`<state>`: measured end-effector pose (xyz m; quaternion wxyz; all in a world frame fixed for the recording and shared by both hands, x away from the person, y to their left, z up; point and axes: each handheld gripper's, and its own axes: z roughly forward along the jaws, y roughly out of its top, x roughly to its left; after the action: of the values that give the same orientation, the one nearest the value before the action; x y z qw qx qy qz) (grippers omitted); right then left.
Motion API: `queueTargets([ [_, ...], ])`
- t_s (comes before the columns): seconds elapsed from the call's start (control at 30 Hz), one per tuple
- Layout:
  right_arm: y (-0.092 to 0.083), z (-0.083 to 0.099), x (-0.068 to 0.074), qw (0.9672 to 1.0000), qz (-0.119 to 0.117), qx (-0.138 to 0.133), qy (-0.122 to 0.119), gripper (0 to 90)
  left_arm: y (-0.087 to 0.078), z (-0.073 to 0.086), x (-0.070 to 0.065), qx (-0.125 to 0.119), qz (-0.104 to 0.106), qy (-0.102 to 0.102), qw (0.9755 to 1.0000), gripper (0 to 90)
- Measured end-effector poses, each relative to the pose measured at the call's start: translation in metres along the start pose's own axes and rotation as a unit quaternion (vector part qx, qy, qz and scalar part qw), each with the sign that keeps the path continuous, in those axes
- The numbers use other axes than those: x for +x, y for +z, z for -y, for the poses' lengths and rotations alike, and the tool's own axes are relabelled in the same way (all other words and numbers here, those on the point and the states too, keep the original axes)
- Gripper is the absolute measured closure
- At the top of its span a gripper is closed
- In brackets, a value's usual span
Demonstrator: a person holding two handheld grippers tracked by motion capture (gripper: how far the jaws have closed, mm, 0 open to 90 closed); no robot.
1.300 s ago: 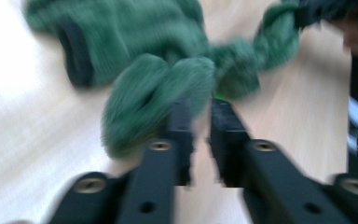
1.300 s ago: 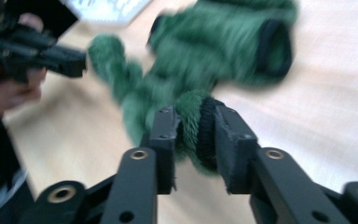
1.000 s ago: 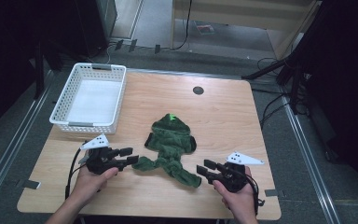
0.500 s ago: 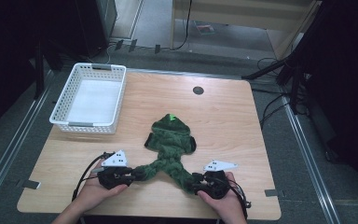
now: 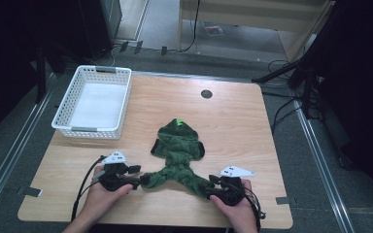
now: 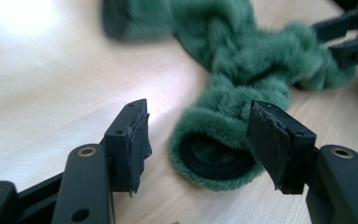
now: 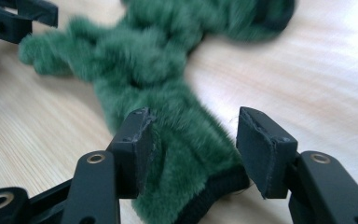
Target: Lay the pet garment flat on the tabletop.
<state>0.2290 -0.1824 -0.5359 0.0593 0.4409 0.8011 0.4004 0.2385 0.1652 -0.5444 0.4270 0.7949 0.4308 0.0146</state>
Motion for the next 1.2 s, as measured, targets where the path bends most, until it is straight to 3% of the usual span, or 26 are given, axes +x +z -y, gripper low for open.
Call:
queueTargets([
  [0.1, 0.007, 0.003, 0.01, 0.9993, 0.01, 0.016, -0.033, 50.8, 0.003, 0.002, -0.01, 0.012, -0.026, 0.034, 0.999, 50.0],
  [0.17, 0.006, 0.004, 0.011, 0.9989, 0.02, 0.018, -0.038, 59.8, 0.003, 0.002, -0.012, 0.015, -0.036, 0.044, 0.9983, 68.5],
  [0.2, 0.006, 0.004, 0.01, 0.9983, 0.03, 0.018, -0.047, 68.2, 0.004, 0.004, -0.015, 0.026, -0.063, 0.073, 0.995, 81.5],
  [0.23, 0.005, 0.004, 0.009, 0.9977, 0.036, 0.02, -0.054, 74.1, 0.003, 0.004, -0.014, 0.029, -0.059, 0.083, 0.9944, 85.8],
  [0.3, 0.003, 0.004, 0.007, 0.9963, 0.044, 0.028, -0.069, 81.4, 0.002, 0.004, -0.014, 0.031, -0.06, 0.087, 0.9939, 88.0],
  [0.33, 0.001, 0.003, 0.004, 0.9963, 0.045, 0.027, -0.067, 83.6, -0.001, 0.004, -0.013, 0.033, -0.08, 0.11, 0.9902, 88.3],
  [0.37, 0.001, 0.003, 0.004, 0.9963, 0.045, 0.027, -0.067, 83.6, -0.001, 0.004, -0.013, 0.033, -0.08, 0.11, 0.9902, 88.4],
  [0.43, -0.007, 0.002, -0.001, 0.9953, 0.07, 0.01, -0.066, 85.3, -0.005, 0.004, -0.012, 0.028, -0.095, 0.117, 0.9882, 88.4],
  [0.47, -0.007, 0.002, -0.001, 0.9953, 0.07, 0.01, -0.066, 85.3, -0.008, 0.004, -0.01, 0.023, -0.1, 0.118, 0.9877, 88.4],
  [0.5, -0.013, 0.001, -0.003, 0.9969, 0.057, -0.008, -0.053, 84.3, -0.012, 0.004, -0.008, 0.013, -0.101, 0.119, 0.9876, 88.2],
  [0.53, -0.015, 0.001, -0.003, 0.9974, 0.045, -0.014, -0.055, 82.5, -0.014, 0.003, -0.007, 0.009, -0.089, 0.123, 0.9884, 87.9],
  [0.57, -0.015, 0.001, -0.003, 0.9974, 0.045, -0.014, -0.055, 82.5, -0.014, 0.003, -0.007, 0.009, -0.089, 0.123, 0.9884, 86.7],
  [0.6, -0.016, 0.001, -0.002, 0.9976, 0.023, -0.009, -0.064, 69.9, -0.015, 0.003, -0.005, 0.006, -0.066, 0.12, 0.9906, 83.0],
  [0.63, -0.016, 0.001, -0.001, 0.9971, 0.015, -0.013, -0.073, 64.5, -0.016, 0.002, -0.001, 0.007, 0.001, 0.095, 0.9955, 75.0],
  [0.67, -0.016, 0.001, -0.001, 0.9971, 0.015, -0.013, -0.073, 64.5, -0.016, 0.002, -0.001, 0.007, 0.001, 0.095, 0.9955, 67.3],
  [0.7, -0.019, 0.001, -0.001, 0.9974, -0.009, -0.025, -0.067, 54.9, -0.017, 0.002, 0.0, -0.011, 0.01, 0.074, 0.9971, 59.6],
  [0.73, -0.02, 0.0, -0.001, 0.9975, -0.014, -0.033, -0.06, 52.8, -0.017, 0.002, 0.0, -0.011, 0.01, 0.074, 0.9971, 53.9],
  [0.8, -0.021, -0.002, -0.001, 0.9978, -0.018, -0.044, -0.047, 51.9, -0.016, -0.002, 0.002, -0.031, 0.018, 0.028, 0.999, 48.8],
  [0.87, -0.016, -0.004, -0.001, 0.9985, -0.008, -0.047, -0.027, 49.2, -0.009, -0.004, 0.0, -0.043, 0.014, -0.02, 0.9988, 42.4],
  [0.93, -0.009, -0.002, 0.001, 0.999, 0.0, -0.03, -0.034, 48.2, -0.005, -0.004, -0.003, -0.032, 0.005, -0.019, 0.9993, 40.0],
  [1.0, -0.002, 0.002, 0.004, 0.9986, 0.008, -0.014, -0.05, 47.3, 0.002, -0.001, -0.01, -0.008, -0.019, 0.005, 0.9998, 40.9],
  [1.03, 0.0, 0.003, 0.006, 0.9983, 0.013, -0.007, -0.057, 48.0, 0.006, 0.002, -0.015, 0.008, -0.041, 0.02, 0.9989, 44.8],
  [1.07, 0.0, 0.003, 0.006, 0.9983, 0.013, -0.007, -0.057, 48.0, 0.006, 0.002, -0.015, 0.008, -0.041, 0.02, 0.9989, 50.0],
  [1.13, 0.002, 0.005, 0.005, 0.9974, 0.023, 0.005, -0.068, 59.0, 0.004, 0.005, -0.017, 0.016, -0.046, 0.046, 0.9978, 61.4],
  [1.17, 0.002, 0.005, 0.005, 0.9974, 0.023, 0.005, -0.068, 59.0, 0.004, 0.005, -0.017, 0.016, -0.046, 0.046, 0.9978, 67.8],
  [1.2, 0.001, 0.007, 0.001, 0.9968, 0.029, 0.013, -0.073, 71.6, 0.004, 0.007, -0.017, 0.016, -0.051, 0.064, 0.9965, 71.4],
])
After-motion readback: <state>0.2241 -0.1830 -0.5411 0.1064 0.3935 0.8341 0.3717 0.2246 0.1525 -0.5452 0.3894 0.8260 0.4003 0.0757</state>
